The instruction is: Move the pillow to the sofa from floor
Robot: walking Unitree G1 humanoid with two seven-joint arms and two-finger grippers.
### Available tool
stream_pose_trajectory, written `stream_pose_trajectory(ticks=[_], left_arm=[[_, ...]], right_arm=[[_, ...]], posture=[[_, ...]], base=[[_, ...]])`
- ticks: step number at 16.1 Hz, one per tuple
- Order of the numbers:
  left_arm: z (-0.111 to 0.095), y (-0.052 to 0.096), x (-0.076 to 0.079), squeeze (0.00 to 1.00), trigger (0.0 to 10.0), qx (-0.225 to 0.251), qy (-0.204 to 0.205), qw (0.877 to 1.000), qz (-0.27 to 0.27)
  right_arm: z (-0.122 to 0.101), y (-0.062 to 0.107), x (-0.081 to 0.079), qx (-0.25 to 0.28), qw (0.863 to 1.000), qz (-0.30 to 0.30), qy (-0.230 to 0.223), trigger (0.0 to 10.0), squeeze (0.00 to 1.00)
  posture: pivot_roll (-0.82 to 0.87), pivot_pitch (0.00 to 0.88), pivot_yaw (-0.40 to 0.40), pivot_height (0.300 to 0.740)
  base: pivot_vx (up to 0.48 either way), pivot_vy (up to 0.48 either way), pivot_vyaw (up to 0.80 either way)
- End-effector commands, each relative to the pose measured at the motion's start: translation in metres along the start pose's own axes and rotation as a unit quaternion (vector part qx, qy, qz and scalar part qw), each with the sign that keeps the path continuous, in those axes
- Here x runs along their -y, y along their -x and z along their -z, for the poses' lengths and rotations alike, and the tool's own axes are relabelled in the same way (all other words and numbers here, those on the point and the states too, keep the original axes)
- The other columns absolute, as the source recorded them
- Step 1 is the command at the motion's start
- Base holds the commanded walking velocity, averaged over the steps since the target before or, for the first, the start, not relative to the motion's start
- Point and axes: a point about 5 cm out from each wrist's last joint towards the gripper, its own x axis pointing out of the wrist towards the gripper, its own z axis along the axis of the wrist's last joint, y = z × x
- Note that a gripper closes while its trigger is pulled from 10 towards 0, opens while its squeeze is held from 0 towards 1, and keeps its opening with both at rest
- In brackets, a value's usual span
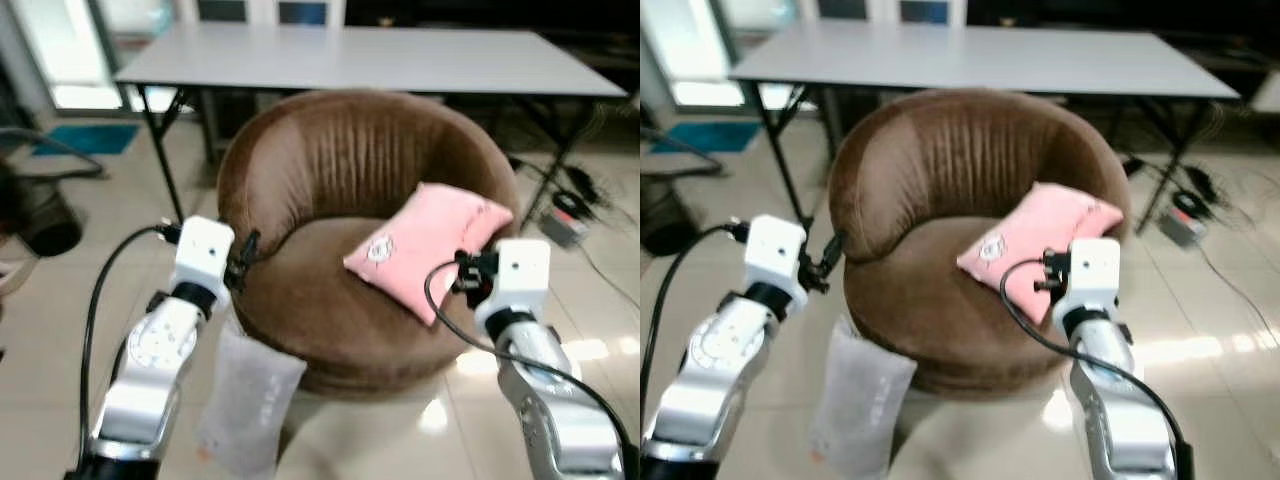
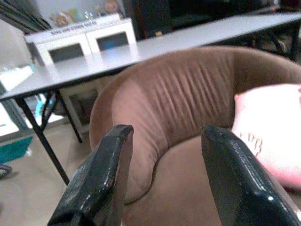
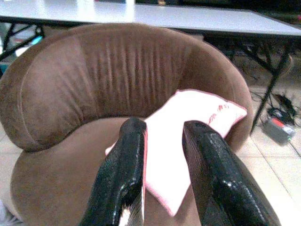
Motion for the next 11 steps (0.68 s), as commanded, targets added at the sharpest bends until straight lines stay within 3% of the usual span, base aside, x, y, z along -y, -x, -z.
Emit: stream_pose_trajectory(ticks=[1, 3, 11], left_arm=[[-0.0021, -0.0018, -0.0003, 0.00, 10.0, 0.003, -0.004, 1.000, 0.002], [-0.0020, -0.0019, -0.0006, 0.00, 10.0, 0.003, -0.005, 1.000, 0.002], [-0.0023, -0.0041, -0.0007, 0.00, 10.0, 0.002, -0.011, 1.000, 0.011]], right_arm=[[-0.0027, 0.0001, 0.0005, 0.002, 1.000, -0.001, 0.001, 10.0, 0.00], [-0.0030, 0.0001, 0.0002, 0.003, 1.000, -0.002, 0.000, 10.0, 0.00], [-0.0009, 0.0024, 0.0018, 0.002, 1.000, 0.009, -0.010, 10.0, 0.00]], posture=[[-0.07, 0.014, -0.016, 0.740], [-0.07, 0.016, -0.016, 0.740], [-0.07, 0.024, 0.009, 0.740]], base=[[0.000, 0.394, -0.80], [0.000, 0.390, -0.80], [0.000, 0.394, 0.00]])
